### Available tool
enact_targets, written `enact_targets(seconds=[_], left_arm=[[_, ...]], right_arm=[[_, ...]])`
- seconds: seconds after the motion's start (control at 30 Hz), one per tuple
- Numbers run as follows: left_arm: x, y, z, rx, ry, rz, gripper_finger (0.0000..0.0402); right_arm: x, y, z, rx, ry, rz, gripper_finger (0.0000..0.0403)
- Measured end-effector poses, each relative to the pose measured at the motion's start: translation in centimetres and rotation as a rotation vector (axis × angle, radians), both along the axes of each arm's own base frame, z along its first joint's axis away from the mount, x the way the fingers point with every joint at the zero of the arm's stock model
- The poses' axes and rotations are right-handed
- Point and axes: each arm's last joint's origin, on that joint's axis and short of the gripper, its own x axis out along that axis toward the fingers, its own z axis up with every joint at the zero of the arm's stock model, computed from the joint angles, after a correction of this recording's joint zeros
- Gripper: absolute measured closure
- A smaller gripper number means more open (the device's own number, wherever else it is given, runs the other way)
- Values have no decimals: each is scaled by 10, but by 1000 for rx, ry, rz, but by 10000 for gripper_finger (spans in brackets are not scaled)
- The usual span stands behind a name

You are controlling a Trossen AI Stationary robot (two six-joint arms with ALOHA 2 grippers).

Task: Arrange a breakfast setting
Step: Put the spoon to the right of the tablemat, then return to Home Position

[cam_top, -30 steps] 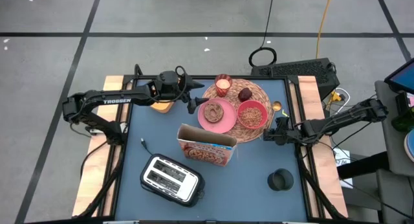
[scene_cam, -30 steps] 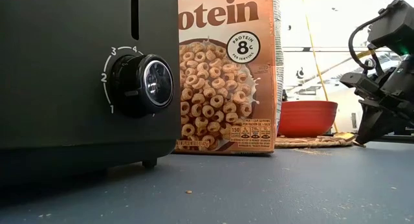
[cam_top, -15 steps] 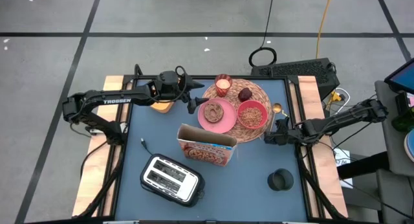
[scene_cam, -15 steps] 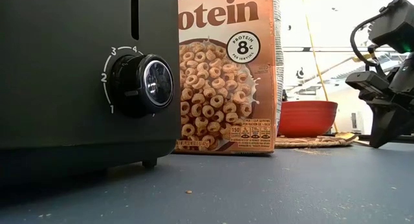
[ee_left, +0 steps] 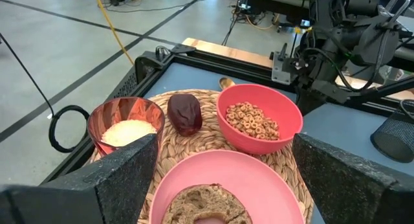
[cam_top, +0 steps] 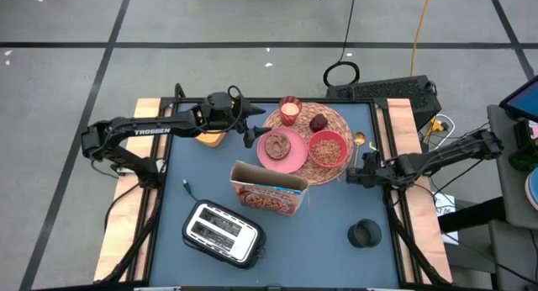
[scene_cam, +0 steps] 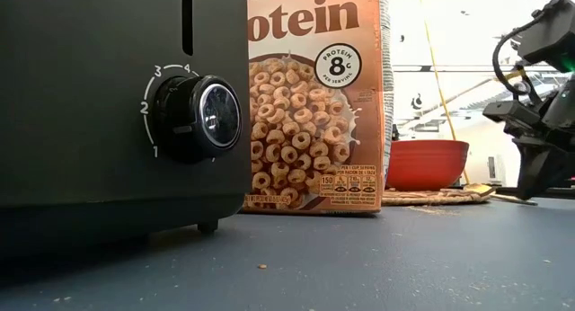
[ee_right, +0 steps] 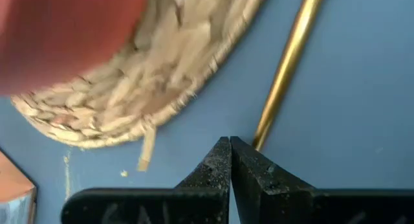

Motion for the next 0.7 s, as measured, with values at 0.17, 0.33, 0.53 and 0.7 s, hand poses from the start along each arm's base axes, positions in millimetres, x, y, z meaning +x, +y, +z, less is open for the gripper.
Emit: enact_targets(seconds=[0.17,0.33,0.53,0.7], left_arm=[[0,0,0,0,0,0,39],[0,0,0,0,1,0,39],[0,0,0,3,0,-1,39],[1,0,2,37,-11,-9,39]], right_arm=[[0,-1,9,-44,2,4,403],[0,-1,10,-56,7,29,403],[0,-1,12,-82,-8,94,403],[1,-2,28,-149,-58,151,403]])
